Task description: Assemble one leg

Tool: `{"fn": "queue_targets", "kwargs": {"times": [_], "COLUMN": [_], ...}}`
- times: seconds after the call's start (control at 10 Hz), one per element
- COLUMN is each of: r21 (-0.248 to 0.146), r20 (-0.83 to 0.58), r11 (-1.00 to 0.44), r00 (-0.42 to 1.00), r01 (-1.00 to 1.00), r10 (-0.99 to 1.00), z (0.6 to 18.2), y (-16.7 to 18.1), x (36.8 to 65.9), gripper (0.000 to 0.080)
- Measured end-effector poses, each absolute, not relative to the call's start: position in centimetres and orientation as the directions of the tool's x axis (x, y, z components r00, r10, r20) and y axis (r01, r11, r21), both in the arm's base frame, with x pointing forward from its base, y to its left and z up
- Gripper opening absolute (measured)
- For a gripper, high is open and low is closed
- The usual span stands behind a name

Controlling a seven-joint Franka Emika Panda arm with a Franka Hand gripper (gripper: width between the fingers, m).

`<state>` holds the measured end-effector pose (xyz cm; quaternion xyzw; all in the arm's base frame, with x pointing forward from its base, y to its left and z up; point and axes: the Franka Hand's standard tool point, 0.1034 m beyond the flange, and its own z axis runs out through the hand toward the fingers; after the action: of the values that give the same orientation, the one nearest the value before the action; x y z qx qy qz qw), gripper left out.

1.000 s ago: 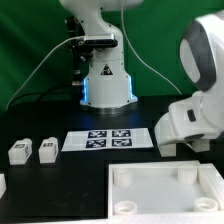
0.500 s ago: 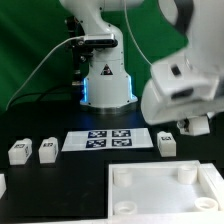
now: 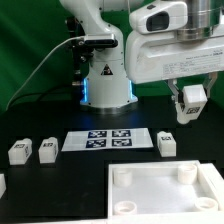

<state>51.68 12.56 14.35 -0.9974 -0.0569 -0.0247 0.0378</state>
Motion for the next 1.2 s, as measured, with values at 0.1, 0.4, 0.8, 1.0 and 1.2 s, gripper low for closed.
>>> {"fn": "queue_targets", "kwargs": {"times": [0.1, 0.4, 0.8, 1.0, 1.2], "r21": [-0.075, -0.076, -0.076, -0.068, -0.039], "r20": [0.17, 0.418, 0.611, 0.576, 0.545], "r11": [-0.99, -0.987, -0.988, -0.987, -0.987], "r00": [0.98, 0.903, 0.789, 0.814, 0.831], "r01": [0.119, 0.141, 0.138, 0.144, 0.156], "r10": [0.105, 0.097, 0.063, 0.079, 0.11], "z": [14.4, 16.4, 13.2, 12.9, 12.9], "y": [12.6, 12.1, 13.6, 13.4, 12.0], "x": [51.8, 56.6, 58.3, 58.2, 59.6], "gripper": [0.0292, 0.0292, 0.0292, 0.0292, 0.0292]}}
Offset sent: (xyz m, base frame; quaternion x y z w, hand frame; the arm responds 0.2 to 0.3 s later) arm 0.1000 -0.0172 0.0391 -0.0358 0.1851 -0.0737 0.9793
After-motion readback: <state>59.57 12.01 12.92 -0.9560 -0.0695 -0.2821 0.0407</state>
